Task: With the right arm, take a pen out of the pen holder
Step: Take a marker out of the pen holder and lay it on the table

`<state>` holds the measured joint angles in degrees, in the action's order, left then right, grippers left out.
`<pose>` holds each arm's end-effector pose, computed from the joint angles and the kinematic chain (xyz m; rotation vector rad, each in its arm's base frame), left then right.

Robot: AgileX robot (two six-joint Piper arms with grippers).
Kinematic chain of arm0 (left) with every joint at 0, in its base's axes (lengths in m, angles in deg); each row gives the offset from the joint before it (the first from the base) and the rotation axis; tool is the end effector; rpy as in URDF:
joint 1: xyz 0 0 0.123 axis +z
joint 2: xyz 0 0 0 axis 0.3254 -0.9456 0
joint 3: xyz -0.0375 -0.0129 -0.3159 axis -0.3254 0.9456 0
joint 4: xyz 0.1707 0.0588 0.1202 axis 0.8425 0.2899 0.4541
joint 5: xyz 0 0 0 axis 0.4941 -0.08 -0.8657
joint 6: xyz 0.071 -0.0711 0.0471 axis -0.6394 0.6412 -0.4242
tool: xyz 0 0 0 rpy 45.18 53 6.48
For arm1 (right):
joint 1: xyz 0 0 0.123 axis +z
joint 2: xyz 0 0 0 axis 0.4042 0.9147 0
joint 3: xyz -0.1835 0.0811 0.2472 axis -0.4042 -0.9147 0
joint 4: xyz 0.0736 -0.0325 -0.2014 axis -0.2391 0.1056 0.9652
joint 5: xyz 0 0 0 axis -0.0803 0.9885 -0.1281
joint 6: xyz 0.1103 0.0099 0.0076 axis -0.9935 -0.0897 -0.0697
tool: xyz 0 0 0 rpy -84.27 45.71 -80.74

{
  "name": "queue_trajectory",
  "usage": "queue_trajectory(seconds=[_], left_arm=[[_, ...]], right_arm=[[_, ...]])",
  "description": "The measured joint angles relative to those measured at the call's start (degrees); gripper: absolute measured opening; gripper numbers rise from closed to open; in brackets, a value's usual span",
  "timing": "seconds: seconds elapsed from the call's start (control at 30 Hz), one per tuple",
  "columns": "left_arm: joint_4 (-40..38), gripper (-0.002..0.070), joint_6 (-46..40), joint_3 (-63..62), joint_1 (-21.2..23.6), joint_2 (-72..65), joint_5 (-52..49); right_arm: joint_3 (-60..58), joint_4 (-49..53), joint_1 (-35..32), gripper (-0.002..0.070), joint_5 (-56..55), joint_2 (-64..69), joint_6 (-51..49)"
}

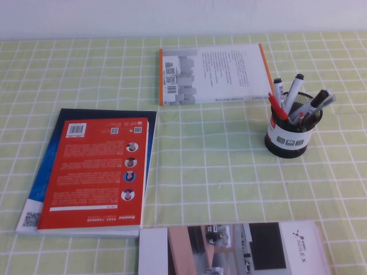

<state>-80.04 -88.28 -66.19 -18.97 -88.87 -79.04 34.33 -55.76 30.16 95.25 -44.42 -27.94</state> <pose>0.0020 -0.0026 0.1639 0.1132 1.8770 0.0479 0.0044 0.0130 0.1811 0.0775 1.7439 0.3937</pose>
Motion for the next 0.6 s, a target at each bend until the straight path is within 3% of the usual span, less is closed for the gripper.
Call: queue_trajectory(seconds=[0.23,0.6], left_arm=[[0.0,-0.0005,0.0,0.0,0.0,0.0,0.0],[0.0,-0.0005,0.0,0.0,0.0,0.0,0.0]], right_arm=[[0.0,-14.2,0.0,-0.0015,-5.7,0.0,0.0],[1.4,-17.3,0.0,-0.0015,-3.7,0.2,0.1]])
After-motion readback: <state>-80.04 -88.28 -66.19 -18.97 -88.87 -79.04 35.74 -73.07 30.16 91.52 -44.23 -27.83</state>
